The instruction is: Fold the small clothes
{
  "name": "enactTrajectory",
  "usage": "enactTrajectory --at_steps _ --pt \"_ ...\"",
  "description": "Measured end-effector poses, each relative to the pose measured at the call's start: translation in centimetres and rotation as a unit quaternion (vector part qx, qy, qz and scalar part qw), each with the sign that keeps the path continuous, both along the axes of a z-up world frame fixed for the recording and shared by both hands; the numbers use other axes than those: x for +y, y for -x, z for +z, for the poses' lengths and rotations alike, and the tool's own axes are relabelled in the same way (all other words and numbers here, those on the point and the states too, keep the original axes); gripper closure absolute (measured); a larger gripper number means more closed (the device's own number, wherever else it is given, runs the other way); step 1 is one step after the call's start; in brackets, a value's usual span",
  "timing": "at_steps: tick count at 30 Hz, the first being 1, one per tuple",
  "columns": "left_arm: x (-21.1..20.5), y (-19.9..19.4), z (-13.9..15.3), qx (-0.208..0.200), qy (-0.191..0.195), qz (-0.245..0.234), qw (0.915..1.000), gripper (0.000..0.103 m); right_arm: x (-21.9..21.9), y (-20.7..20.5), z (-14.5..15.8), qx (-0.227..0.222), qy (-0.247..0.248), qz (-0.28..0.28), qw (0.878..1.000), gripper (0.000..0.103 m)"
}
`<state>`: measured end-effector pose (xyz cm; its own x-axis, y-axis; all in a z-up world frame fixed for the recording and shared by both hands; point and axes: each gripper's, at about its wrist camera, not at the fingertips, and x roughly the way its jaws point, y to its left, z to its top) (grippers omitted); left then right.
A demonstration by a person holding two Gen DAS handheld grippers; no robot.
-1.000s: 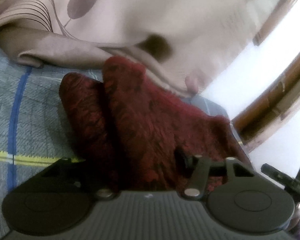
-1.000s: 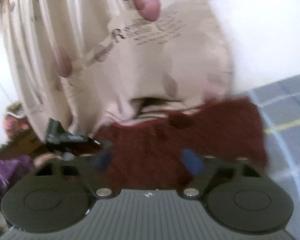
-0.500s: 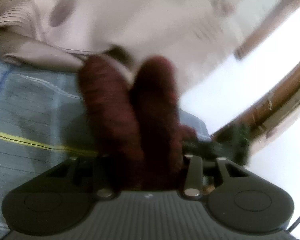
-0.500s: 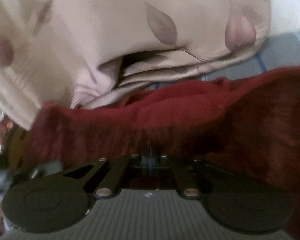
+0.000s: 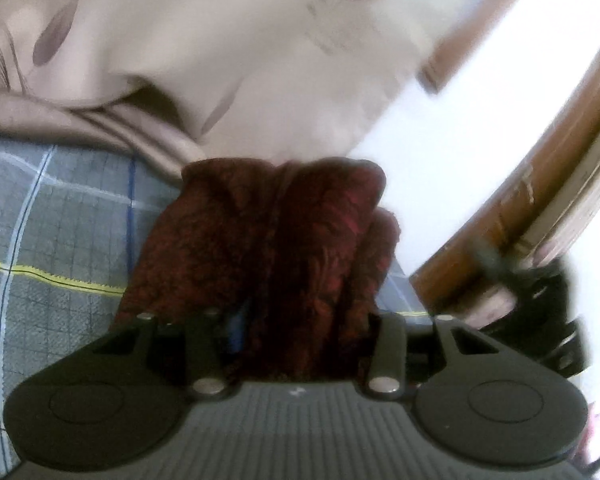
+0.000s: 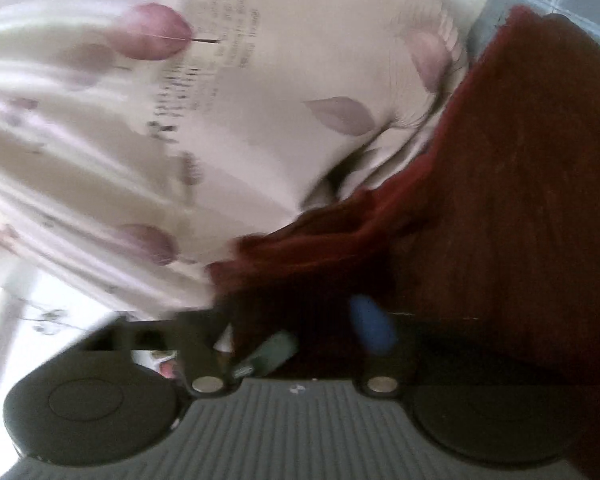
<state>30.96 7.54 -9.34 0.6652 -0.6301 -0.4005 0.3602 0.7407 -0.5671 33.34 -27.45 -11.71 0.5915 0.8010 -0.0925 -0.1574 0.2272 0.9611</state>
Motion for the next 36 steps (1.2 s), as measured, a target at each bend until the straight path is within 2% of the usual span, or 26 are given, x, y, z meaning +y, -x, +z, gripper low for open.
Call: enactTrajectory --at_steps 2,3,4,6,7,9,11,13,15,16,18,19,20,22,23,25,27,28,30,31,33,36 --pt "-1.4 1.1 -0.1 -0.031 -0.037 0.009 0.9988 0.056 0.0 1.0 1.4 -0.014 -0.002 0.012 1.000 0.015" --pt "-1.9 1.7 -0.1 -0.044 -0.048 0.012 0.9978 0.052 0.3 1.0 2.4 -0.012 0.009 0.026 1.000 0.015" --pt "-2.5 2.1 -0.2 -0.055 -0.059 0.011 0.9967 0.049 0.3 0.7 3.2 -0.005 0.028 0.035 0.999 0.016" --pt "-3.8 2.6 -0.2 -0.072 -0.084 0.014 0.9938 0.049 1.1 0.0 4.8 0.004 0.083 0.054 0.995 0.017" --pt "-4.4 3.0 -0.2 -0.080 -0.096 0.013 0.9920 0.045 1.6 -0.4 5.6 0.002 0.110 0.059 0.992 0.018" --pt "-5.4 3.5 -0.3 -0.098 -0.118 0.011 0.9880 0.041 2.2 -0.9 6.8 0.003 0.142 0.068 0.988 0.018" --pt "-6.1 3.8 -0.4 -0.106 -0.130 0.015 0.9858 0.040 2.8 -1.5 7.5 0.011 0.174 0.075 0.982 0.021" --pt "-6.2 3.9 -0.5 -0.104 -0.122 0.017 0.9869 0.040 3.6 -2.1 7.9 0.020 0.215 0.077 0.973 0.024" --pt "-6.2 3.9 -0.6 -0.107 -0.124 0.020 0.9863 0.039 4.3 -2.6 7.6 0.041 0.250 0.080 0.964 0.030" --pt "-6.2 4.0 -0.7 -0.109 -0.125 0.017 0.9860 0.035 4.7 -2.7 7.4 0.048 0.263 0.081 0.960 0.036" --pt "-6.3 4.2 -0.7 -0.110 -0.128 0.010 0.9855 0.031 5.4 -3.1 7.0 0.047 0.283 0.083 0.954 0.053" --pt "-6.1 4.4 -0.5 -0.106 -0.128 0.007 0.9861 0.031 5.7 -3.3 6.7 0.049 0.295 0.082 0.951 0.068" --pt "-5.8 4.6 -0.2 -0.098 -0.123 0.004 0.9876 0.031 6.0 -3.7 6.4 0.049 0.303 0.080 0.948 0.073" --pt "-4.6 5.3 0.9 -0.075 -0.097 0.002 0.9925 0.031 5.8 -3.9 6.0 0.038 0.308 0.077 0.948 0.075" --pt "-3.6 5.7 1.5 -0.062 -0.069 -0.003 0.9956 0.030 5.6 -3.8 5.9 0.028 0.308 0.077 0.948 0.076" --pt "-1.2 7.0 3.1 -0.035 0.011 -0.007 0.9993 0.024 4.9 -3.6 6.0 0.014 0.294 0.076 0.953 0.077" --pt "1.5 8.5 4.6 -0.036 0.085 0.007 0.9957 0.016 3.7 -3.6 6.3 0.001 0.276 0.063 0.959 0.078" --pt "2.5 9.1 5.3 -0.047 0.097 0.022 0.9939 0.012 3.2 -3.7 6.6 -0.006 0.268 0.057 0.962 0.078" --pt "4.0 9.7 6.3 -0.072 0.085 0.051 0.9924 0.003 1.8 -3.9 7.6 -0.020 0.252 0.046 0.966 0.078" --pt "4.4 9.6 6.3 -0.078 0.076 0.057 0.9924 0.003 1.0 -4.1 8.2 -0.030 0.247 0.040 0.968 0.079" --pt "4.6 8.9 5.7 -0.063 0.069 0.060 0.9939 0.003 -0.6 -4.4 9.3 -0.046 0.241 0.030 0.969 0.079" --pt "3.3 7.9 4.1 -0.036 0.078 0.041 0.9954 0.003 -3.2 -5.3 10.1 -0.060 0.240 0.011 0.969 0.079"
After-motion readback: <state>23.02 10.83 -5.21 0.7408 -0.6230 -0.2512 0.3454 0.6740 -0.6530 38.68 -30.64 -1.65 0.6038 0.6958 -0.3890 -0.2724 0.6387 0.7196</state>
